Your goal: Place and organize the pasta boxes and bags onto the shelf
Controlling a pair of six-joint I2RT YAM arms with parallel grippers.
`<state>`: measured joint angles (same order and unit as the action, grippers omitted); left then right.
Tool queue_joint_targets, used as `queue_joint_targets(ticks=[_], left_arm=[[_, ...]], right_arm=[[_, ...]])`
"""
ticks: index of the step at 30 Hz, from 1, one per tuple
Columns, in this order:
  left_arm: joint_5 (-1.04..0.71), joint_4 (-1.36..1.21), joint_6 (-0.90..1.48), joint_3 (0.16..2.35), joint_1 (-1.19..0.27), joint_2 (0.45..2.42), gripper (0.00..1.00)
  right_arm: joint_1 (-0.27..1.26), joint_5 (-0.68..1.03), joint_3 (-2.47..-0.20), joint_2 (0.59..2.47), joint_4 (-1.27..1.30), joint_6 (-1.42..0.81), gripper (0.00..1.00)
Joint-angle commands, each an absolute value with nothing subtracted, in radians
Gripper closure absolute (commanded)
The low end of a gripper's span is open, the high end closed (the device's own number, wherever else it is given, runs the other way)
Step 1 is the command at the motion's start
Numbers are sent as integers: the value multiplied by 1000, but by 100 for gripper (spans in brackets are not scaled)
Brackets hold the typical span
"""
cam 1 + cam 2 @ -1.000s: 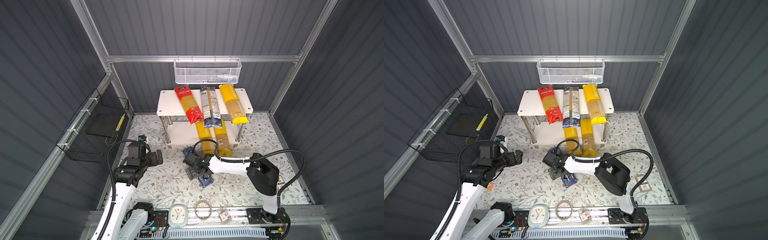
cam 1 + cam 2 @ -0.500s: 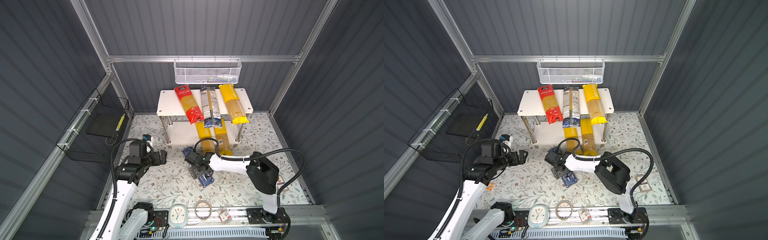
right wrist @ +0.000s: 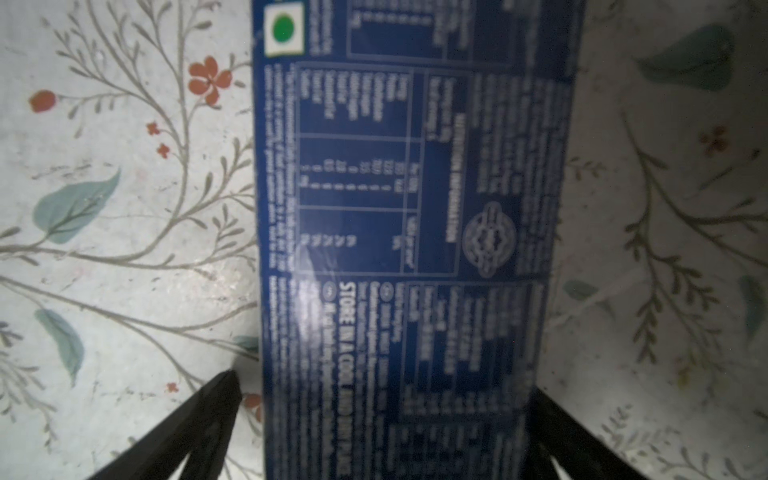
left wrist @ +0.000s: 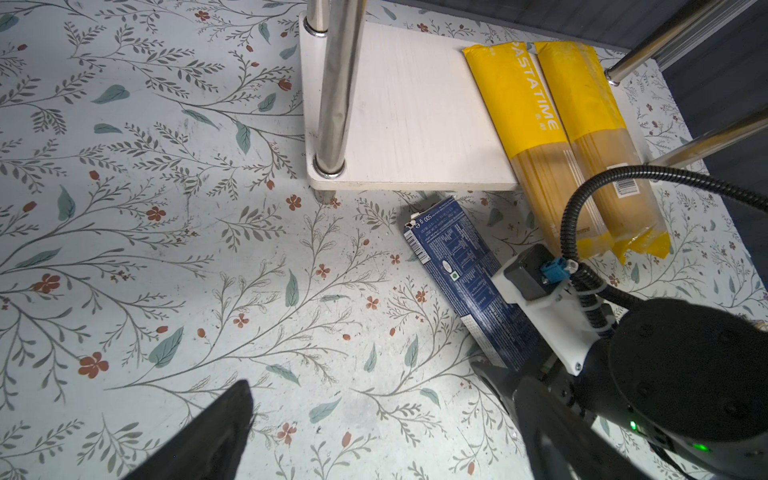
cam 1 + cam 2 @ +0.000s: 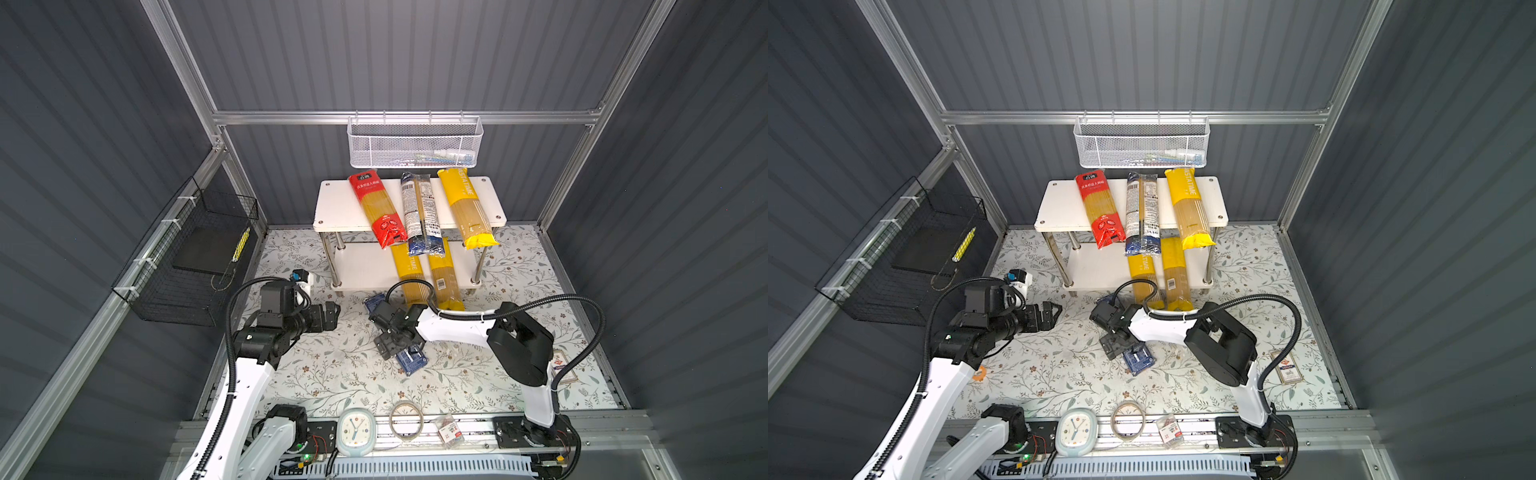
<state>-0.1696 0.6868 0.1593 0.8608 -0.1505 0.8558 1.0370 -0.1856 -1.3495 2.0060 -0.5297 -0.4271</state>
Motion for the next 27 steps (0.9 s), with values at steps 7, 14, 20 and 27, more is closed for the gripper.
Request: queue_joint_targets(ticks=[7,14,20,27], left_arm=[[-160,687,140,849,-146,842,0],[-150,690,140,851,-146,841,0],[-111,695,143,853,-146,832,0],[-97,698,146,853,-146,830,0]], right_arm=[[1035,-169,-1302,2044,-547,-446,34],[1041,-209,-1301,1995,-546,-476,70],[1066,-191,-1312,1916,-533,-459,75],[1075,-126,-1242,1743,-395,-491,79]])
